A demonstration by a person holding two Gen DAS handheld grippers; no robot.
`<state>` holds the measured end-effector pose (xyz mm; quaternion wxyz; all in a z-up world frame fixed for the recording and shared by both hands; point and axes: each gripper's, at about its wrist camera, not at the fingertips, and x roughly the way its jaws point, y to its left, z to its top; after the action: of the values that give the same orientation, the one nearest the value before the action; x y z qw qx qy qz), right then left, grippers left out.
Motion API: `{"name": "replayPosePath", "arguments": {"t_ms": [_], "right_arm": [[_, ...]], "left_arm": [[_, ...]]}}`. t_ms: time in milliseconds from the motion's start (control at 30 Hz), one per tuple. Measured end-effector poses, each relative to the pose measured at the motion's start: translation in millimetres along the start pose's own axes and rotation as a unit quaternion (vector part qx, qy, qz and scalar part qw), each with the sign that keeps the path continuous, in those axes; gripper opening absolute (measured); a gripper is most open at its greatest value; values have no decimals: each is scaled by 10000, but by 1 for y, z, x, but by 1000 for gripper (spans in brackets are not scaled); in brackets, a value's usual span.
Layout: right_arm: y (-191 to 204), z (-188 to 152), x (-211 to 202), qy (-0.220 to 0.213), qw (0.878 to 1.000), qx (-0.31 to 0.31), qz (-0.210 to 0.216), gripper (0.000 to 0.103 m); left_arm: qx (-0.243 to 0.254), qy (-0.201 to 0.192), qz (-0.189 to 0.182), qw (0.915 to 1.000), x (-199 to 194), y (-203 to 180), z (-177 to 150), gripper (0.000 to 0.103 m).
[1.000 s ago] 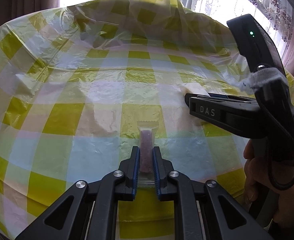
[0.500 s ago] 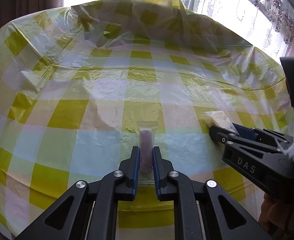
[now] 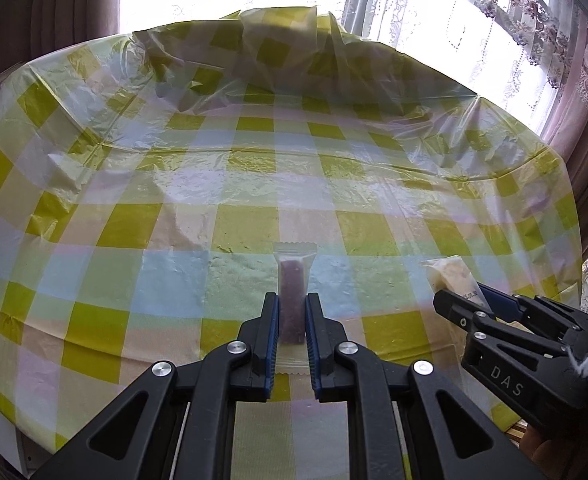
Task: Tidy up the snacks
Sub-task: 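Lift both packets and carry them over the white box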
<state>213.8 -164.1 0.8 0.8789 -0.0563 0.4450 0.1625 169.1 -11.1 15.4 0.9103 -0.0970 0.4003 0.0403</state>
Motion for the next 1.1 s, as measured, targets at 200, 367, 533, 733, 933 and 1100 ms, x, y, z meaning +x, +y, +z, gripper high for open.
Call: {"name": "replayPosePath", "arguments": {"t_ms": [200, 367, 533, 733, 933, 1100], "right_arm": [[-16, -16, -23, -57, 9999, 122, -80, 39], [-30, -33, -45, -101, 9997, 182, -162, 39], [-50, -48, -67, -150, 9991, 290, -276, 39], [-80, -65, -89, -182, 9978, 428, -471, 39], [-109, -84, -111, -180, 9964, 510, -656, 39], [-136, -106, -130, -155, 9940, 695, -836, 39]], "left_arm": [[158, 17, -206, 9997, -14, -24, -9, 13], [373, 40, -412, 9984, -25, -51, -18, 13], [600, 97, -638, 9961, -35, -81, -28, 13], [874, 179, -834, 9925, -46, -114, -43, 13], [1024, 341, -1138, 9876, -54, -144, -56, 13], [1112, 571, -1529, 9803, -59, -176, -69, 13]]}}
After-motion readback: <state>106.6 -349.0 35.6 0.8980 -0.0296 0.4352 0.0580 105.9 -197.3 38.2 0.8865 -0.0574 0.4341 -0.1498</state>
